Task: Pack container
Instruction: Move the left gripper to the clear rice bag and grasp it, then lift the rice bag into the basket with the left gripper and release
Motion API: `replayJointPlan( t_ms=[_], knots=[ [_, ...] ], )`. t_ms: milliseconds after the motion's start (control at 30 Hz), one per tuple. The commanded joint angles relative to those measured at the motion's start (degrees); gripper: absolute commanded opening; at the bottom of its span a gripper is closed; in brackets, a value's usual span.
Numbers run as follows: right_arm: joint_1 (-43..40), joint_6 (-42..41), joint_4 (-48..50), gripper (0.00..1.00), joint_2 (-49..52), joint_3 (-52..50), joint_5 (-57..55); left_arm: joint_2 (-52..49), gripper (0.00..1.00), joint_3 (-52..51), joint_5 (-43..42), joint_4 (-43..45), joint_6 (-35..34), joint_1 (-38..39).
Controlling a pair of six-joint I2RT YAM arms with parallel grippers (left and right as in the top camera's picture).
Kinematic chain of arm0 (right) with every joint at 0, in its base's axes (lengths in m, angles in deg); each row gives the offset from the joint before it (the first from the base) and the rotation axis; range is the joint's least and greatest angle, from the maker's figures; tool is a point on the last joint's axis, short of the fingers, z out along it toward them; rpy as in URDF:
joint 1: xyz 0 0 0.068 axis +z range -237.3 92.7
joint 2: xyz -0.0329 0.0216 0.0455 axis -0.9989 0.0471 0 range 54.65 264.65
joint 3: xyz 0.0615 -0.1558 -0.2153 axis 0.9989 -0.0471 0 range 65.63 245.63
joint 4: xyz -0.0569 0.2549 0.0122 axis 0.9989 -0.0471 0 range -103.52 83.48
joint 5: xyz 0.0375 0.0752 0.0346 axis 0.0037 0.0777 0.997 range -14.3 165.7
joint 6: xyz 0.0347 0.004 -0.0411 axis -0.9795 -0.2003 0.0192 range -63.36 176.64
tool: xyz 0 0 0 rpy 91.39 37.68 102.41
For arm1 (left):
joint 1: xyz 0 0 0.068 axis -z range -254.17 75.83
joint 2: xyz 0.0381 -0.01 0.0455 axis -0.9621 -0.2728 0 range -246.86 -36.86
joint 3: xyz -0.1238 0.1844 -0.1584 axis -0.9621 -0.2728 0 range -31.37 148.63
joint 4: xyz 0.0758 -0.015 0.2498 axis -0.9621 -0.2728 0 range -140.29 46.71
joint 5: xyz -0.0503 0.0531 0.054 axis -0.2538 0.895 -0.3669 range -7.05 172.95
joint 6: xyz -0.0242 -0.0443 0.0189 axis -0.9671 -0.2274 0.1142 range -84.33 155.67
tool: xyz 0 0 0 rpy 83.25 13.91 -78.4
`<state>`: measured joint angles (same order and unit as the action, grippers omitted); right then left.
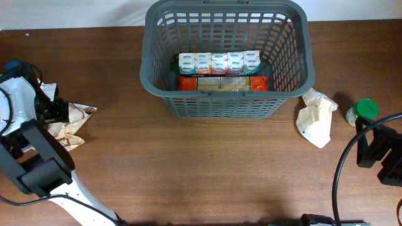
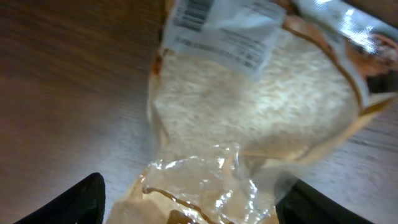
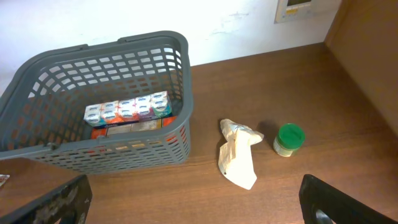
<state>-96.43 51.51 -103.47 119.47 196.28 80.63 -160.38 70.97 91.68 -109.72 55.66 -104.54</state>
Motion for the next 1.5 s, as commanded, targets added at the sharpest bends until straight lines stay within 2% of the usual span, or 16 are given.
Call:
replayJointPlan(
  t_ms=[0,400,500,533,567,600,1000,1200,1467],
  knots=[
    [0.11,0.24,-0.35,0.99,0.04,0.02,-0.72,-3.54,0.73,-0.59,-4.7,0.94,0.76,-0.59],
    [0.11,0.24,-0.33,0.98,0.04,0.02,-0.72,-9.11,0.73,-0.74,-6.4,1.6,0.76,0.74],
    [0.11,0.24,-0.33,0.99,0.04,0.02,-0.72,-10.56,0.66,-0.74,-6.43,1.66,0.74,0.7],
    [0.11,0.24,-0.35,0.99,0.04,0.02,-0.72,-11.13,0.57,-0.74,-6.47,1.25,0.74,0.7],
    [0.11,0.24,-0.35,0.99,0.04,0.02,-0.72,-11.56,0.37,-0.76,-6.56,0.85,0.74,0.72],
    [0.11,0.24,-0.35,0.99,0.04,0.02,-0.72,-11.93,0.02,-0.96,-6.69,0.59,0.72,0.72],
    [0.11,0.24,-0.33,0.99,0.04,0.02,-0.72,-11.89,0.02,1.64,-6.86,-3.48,0.68,0.72],
    [0.11,0.24,-0.35,0.99,0.04,0.02,-0.72,-11.08,0.02,14.12,-7.1,-11.52,0.24,1.4],
    [0.11,0.24,-0.35,0.99,0.04,0.02,-0.72,-7.8,0.02,26.51,-7.1,-15.98,0.28,4.52]
  ],
)
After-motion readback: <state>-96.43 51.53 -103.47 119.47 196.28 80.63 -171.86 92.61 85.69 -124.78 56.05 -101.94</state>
